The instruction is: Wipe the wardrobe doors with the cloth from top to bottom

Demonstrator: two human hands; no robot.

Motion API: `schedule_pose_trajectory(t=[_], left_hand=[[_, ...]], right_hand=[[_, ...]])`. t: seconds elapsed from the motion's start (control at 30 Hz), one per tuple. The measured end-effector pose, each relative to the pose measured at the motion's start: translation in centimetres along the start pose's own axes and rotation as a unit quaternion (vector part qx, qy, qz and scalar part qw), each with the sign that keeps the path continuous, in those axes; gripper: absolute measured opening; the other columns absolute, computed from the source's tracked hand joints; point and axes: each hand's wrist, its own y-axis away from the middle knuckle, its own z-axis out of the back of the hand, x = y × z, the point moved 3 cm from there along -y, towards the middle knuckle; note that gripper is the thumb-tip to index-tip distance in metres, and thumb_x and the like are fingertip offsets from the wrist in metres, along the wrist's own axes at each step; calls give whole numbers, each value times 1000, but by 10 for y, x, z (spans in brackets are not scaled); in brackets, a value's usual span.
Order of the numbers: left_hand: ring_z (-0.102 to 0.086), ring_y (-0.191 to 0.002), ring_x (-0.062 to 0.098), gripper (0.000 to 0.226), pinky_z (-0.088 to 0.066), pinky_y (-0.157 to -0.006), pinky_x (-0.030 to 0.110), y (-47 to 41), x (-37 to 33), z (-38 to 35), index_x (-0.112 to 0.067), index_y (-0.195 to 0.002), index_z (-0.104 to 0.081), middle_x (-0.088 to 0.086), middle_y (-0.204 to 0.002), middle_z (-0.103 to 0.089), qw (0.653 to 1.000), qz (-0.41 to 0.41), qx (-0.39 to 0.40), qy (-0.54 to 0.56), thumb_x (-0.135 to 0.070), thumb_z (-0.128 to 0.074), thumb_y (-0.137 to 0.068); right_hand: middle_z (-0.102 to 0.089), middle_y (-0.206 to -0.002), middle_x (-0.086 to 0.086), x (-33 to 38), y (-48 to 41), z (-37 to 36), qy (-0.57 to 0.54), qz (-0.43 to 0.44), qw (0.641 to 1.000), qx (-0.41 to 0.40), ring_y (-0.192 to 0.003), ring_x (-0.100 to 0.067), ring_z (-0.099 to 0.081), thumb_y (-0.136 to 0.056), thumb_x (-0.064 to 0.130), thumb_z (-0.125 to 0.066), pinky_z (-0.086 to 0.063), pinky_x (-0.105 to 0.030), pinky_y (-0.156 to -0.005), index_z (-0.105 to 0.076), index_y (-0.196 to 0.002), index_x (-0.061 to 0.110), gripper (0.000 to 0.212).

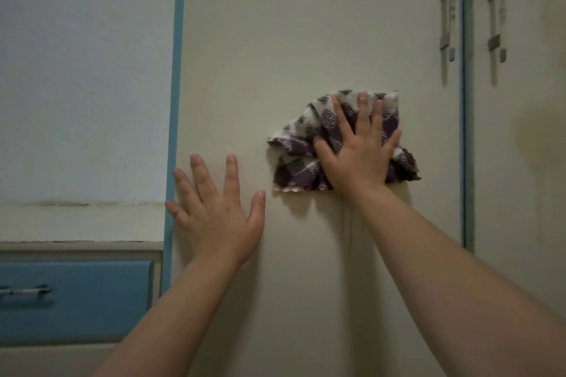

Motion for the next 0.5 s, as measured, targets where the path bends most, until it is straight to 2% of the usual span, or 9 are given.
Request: schedule_pose_trajectory(t=[0.1,0.17,0.3,0.5], left_hand=[[20,-139,36,74,3,-108,60,0,2,1,-36,-144,13,12,-153,23,1000,-9,3,-20,-63,-5,-78],[19,-139,35,72,3,-108,61,1,5,0,-37,-144,14,10,-153,21,999,-19,-3,-33,-63,-4,-79],[14,-141,34,71,0,-108,61,1,6,3,-39,-145,6,8,-155,15,999,-22,-14,-29,-63,-7,-80],[7,-141,32,60,-3,-109,59,2,5,11,-40,-146,-4,6,-156,9,1000,-16,-16,-12,-56,-23,-91]], right_hand=[[11,-158,1,-39,-2,6,5,-45,999,-7,-143,-22,15,-89,61,-35,7,-60,-110,-3,-147,41,69],[10,-158,0,-62,2,7,8,-74,997,-12,-143,-22,14,-84,66,-29,6,-59,-110,-3,-147,40,72],[11,-158,-1,-94,20,6,-8,-124,992,-21,-144,-22,14,-77,65,-25,5,-59,-110,-2,-147,40,77],[4,-158,-4,-120,69,-6,-35,-173,983,-45,-145,-22,7,-69,70,-16,-3,-56,-111,-10,-148,31,89]])
